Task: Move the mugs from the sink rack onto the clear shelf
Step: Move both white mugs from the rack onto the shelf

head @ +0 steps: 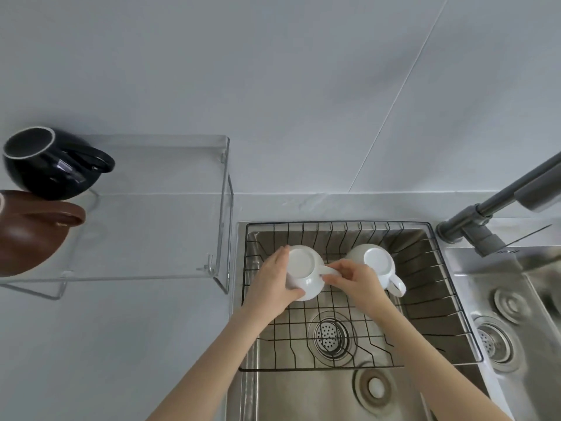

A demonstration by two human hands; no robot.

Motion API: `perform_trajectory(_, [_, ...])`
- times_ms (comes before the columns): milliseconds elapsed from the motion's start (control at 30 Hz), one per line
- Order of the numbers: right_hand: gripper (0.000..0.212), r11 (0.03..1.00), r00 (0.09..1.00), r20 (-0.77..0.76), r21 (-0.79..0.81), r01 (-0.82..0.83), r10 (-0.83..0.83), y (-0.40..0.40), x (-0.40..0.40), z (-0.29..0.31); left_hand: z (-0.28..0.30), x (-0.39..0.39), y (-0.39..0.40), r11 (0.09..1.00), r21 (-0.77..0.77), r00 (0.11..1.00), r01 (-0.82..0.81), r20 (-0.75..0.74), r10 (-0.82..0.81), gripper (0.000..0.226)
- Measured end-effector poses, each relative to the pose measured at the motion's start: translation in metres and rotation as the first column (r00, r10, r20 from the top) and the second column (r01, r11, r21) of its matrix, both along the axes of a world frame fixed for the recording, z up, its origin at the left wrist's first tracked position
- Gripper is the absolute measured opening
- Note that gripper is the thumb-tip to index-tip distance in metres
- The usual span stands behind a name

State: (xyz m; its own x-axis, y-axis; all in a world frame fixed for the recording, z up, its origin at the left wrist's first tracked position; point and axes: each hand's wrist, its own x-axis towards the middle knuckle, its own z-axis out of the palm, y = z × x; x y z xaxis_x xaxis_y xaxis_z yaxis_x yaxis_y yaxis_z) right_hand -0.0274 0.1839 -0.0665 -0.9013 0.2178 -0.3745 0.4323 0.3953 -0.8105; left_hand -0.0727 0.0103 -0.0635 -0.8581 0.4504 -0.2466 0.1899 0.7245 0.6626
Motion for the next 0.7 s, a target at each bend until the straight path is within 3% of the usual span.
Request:
perform_trajectory(133, [0.011,0.999,0.996,-0.089,0.017,-0.028,0.029,0.007,-0.004,0.054,0.044,0.007,0.003,0.986,0.152,0.984,-0.066,-0.157,0.09,0.083])
perform_trajectory(333, [0.009,0.992,0.964,-0.262,-0.102,-0.071,0.042,-0.01,-0.022,0.135,0.118,0.003,-0.019,0.947,0.308,0.929,-0.09,-0.316,0.191,0.082])
perform_trajectory(500, [0.005,0.981,0.928,-0.362,-0.126,-0.146,0.092,-0.05,-0.052,0.169,0.158,-0.014,-0.061,0.916,0.367,0.884,-0.162,-0.358,0.3,0.088])
perform_trajectory(700, [0.006,0.963,0.898,-0.416,-0.148,-0.224,0.145,-0.11,-0.1,0.181,0.18,-0.054,-0.115,0.901,0.36,0.846,-0.242,-0.377,0.378,0.078])
